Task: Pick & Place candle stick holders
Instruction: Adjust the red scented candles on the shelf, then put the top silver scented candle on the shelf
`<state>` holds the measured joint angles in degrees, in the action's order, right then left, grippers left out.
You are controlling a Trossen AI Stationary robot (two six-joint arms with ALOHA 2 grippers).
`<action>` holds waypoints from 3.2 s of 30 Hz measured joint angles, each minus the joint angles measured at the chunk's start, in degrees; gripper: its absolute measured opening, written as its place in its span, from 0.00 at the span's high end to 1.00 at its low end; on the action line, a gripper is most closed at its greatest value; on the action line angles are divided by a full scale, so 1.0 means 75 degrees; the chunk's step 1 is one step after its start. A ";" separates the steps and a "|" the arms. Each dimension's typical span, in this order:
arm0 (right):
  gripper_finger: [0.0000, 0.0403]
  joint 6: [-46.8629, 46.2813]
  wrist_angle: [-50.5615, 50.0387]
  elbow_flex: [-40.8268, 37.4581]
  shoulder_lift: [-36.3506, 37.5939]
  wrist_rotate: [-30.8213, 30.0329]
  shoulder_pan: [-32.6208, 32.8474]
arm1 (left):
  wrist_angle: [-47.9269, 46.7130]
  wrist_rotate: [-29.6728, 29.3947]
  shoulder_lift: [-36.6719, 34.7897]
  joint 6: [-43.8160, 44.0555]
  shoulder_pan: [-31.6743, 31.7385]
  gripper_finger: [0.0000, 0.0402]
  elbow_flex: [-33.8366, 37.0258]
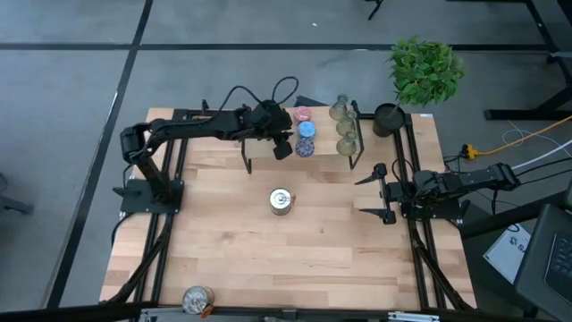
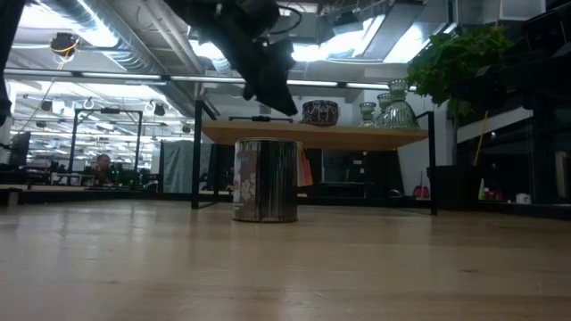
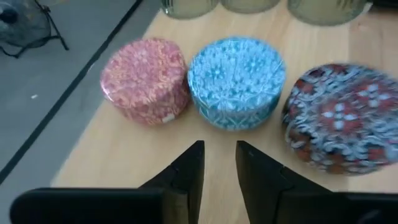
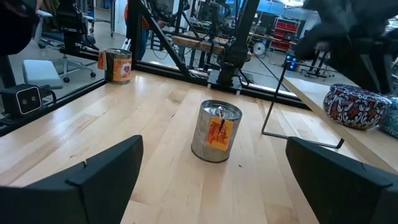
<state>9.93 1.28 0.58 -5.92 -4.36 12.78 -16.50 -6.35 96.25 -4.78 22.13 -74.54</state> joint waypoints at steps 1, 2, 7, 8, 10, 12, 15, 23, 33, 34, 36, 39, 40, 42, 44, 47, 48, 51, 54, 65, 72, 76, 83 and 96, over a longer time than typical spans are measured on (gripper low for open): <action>0.01 0.0000 0.0000 0.0000 0.0000 0.0002 0.0000 | -0.0093 0.0000 -0.0096 -0.0002 -0.0021 0.79 0.0000; 0.01 0.0000 0.0000 0.0000 -0.0002 0.0000 0.0000 | -0.0220 0.0000 -0.0182 0.0000 -0.0048 0.79 0.0003; 0.01 0.0000 -0.0003 0.0000 -0.0002 0.0000 0.0000 | -0.0882 0.0617 -0.0557 -0.0061 -0.0204 0.81 0.0003; 0.01 0.0000 0.0000 0.0000 -0.0001 0.0000 0.0001 | -0.1026 0.0854 -0.0596 -0.0140 -0.0237 0.82 0.0003; 0.01 0.0000 0.0000 0.0000 -0.0002 0.0000 0.0001 | -0.1263 0.1241 -0.0618 -0.0259 -0.0343 0.83 0.0009; 0.01 0.0000 -0.0002 0.0000 0.0000 0.0000 0.0002 | -0.1366 0.1364 -0.0618 -0.0366 -0.0481 0.84 0.0009; 0.01 0.0000 0.0000 0.0000 -0.0002 0.0000 0.0001 | -0.1382 0.1384 -0.0597 -0.0461 -0.0666 0.85 0.0009; 0.01 0.0000 0.0000 0.0000 -0.0001 0.0000 0.0001 | -0.0966 0.0961 -0.0545 -0.0471 -0.0898 0.90 0.0014; 0.01 0.0000 0.0000 0.0000 0.0000 0.0000 0.0000 | -0.0792 0.0974 -0.0436 -0.0535 -0.0869 0.94 0.0014; 0.01 0.0000 0.0000 0.0000 0.0001 0.0000 0.0003 | -0.0793 0.0974 -0.0424 -0.0534 -0.0869 0.95 0.0014; 0.01 0.0000 0.0000 0.0000 -0.0001 0.0000 0.0001 | -0.0740 0.0974 -0.0414 -0.0556 -0.0869 0.96 0.0014; 0.01 0.0000 0.0000 0.0000 -0.0002 0.0000 0.0000 | -0.0585 0.0974 -0.0406 -0.0609 -0.0869 0.97 0.0014; 0.01 0.0000 0.0000 0.0000 0.0001 0.0000 0.0000 | -0.0586 0.0974 -0.0399 -0.0611 -0.0869 0.98 0.0014; 0.01 0.0000 0.0000 0.0000 0.0000 0.0000 0.0001 | -0.0578 0.0971 -0.0390 -0.0612 -0.0869 0.98 0.0014; 0.01 0.0000 0.0000 0.0000 -0.0001 0.0000 0.0002 | -0.0568 0.0971 -0.0390 -0.0612 -0.0864 0.99 0.0014; 0.01 0.0000 0.0000 0.0000 -0.0001 0.0000 0.0002 | -0.0568 0.0965 -0.0390 -0.0672 -0.0828 1.00 0.0014; 0.01 0.0000 0.0000 0.0000 -0.0002 0.0000 0.0003 | -0.0568 0.0962 -0.0393 -0.0705 -0.0828 1.00 0.0014; 0.01 0.0000 0.0000 0.0000 0.0000 0.0000 0.0001 | -0.0613 0.0951 -0.0534 -0.0745 -0.0826 0.99 0.0014; 0.01 0.0000 -0.0001 0.0000 0.0001 0.0000 0.0002 | -0.0869 0.0959 -0.0791 -0.0739 -0.0822 0.99 0.0014; 0.01 0.0000 0.0000 0.0000 -0.0001 0.0000 0.0001 | -0.1077 0.1079 -0.0690 -0.0317 -0.0873 1.00 0.0014; 0.01 0.0000 0.0000 0.0000 0.0000 0.0000 0.0003 | -0.0954 0.1231 -0.0193 -0.0427 -0.0952 1.00 0.0014; 0.01 0.0000 -0.0003 0.0000 -0.0002 0.0000 0.0001 | -0.0620 0.1126 -0.0166 -0.0464 -0.0885 1.00 0.0014; 0.01 0.0000 0.0000 0.0000 -0.0002 0.0000 0.0000 | 0.0213 0.1122 -0.0106 -0.0465 -0.0789 1.00 0.0014; 0.01 0.0000 -0.0001 0.0000 -0.0002 0.0000 0.0003 | 0.0634 0.1170 -0.0642 -0.0627 -0.0860 0.99 0.0014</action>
<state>9.93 1.27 0.58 -5.93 -4.36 12.80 -11.74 2.42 91.43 -9.48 15.68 -74.43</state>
